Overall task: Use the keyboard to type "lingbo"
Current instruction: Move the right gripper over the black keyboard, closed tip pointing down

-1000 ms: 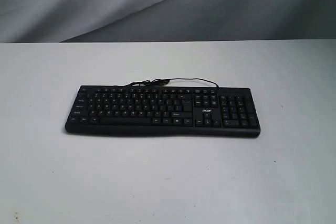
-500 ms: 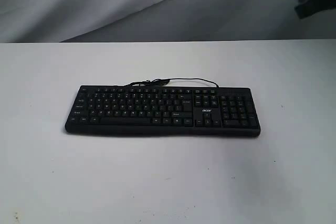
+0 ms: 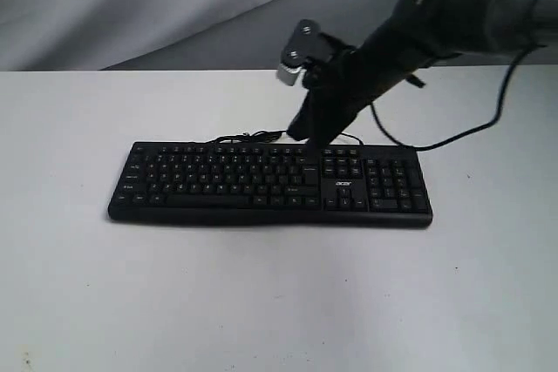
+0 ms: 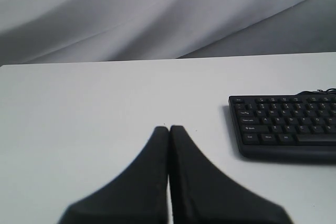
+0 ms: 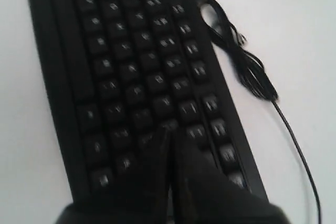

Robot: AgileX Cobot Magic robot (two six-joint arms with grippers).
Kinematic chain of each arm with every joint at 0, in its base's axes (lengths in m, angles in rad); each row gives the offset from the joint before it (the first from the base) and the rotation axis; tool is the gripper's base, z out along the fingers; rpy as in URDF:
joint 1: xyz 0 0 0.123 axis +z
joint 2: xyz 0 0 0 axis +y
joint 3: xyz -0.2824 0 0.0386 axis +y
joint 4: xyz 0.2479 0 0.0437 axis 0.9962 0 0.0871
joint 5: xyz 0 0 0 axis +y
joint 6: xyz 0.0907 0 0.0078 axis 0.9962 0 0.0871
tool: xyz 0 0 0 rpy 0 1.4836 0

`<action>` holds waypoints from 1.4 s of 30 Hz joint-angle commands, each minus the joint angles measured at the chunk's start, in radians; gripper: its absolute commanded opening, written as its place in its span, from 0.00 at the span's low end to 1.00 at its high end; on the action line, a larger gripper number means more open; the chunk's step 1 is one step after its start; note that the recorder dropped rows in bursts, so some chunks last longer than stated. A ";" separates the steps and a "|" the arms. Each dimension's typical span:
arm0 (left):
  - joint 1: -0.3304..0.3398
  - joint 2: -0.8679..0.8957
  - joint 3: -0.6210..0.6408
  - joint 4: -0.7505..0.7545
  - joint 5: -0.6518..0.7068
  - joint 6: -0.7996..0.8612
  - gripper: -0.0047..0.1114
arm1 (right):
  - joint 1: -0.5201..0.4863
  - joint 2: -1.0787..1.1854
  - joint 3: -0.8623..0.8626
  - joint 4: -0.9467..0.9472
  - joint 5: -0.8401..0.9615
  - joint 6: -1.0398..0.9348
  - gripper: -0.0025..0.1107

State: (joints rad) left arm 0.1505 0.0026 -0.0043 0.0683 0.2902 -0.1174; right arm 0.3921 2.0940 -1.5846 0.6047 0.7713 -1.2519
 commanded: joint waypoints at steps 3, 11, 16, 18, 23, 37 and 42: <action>0.002 -0.003 0.004 -0.008 -0.005 -0.004 0.04 | 0.127 0.097 -0.139 -0.002 0.015 -0.004 0.02; 0.002 -0.003 0.004 -0.008 -0.005 -0.004 0.04 | 0.159 0.168 -0.168 -0.033 -0.008 0.026 0.02; 0.002 -0.003 0.004 -0.008 -0.005 -0.004 0.04 | 0.157 0.182 -0.168 -0.103 -0.035 0.086 0.02; 0.002 -0.003 0.004 -0.008 -0.005 -0.004 0.04 | 0.157 0.185 -0.168 -0.134 -0.045 0.117 0.02; 0.002 -0.003 0.004 -0.008 -0.005 -0.004 0.04 | 0.157 0.194 -0.168 -0.164 -0.053 0.158 0.02; 0.002 -0.003 0.004 -0.008 -0.005 -0.004 0.04 | 0.157 0.216 -0.168 -0.220 -0.068 0.215 0.02; 0.002 -0.003 0.004 -0.008 -0.005 -0.004 0.04 | 0.157 0.216 -0.168 -0.235 -0.049 0.231 0.02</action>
State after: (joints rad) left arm 0.1505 0.0026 -0.0043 0.0683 0.2902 -0.1174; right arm 0.5488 2.3109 -1.7478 0.3817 0.7143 -1.0265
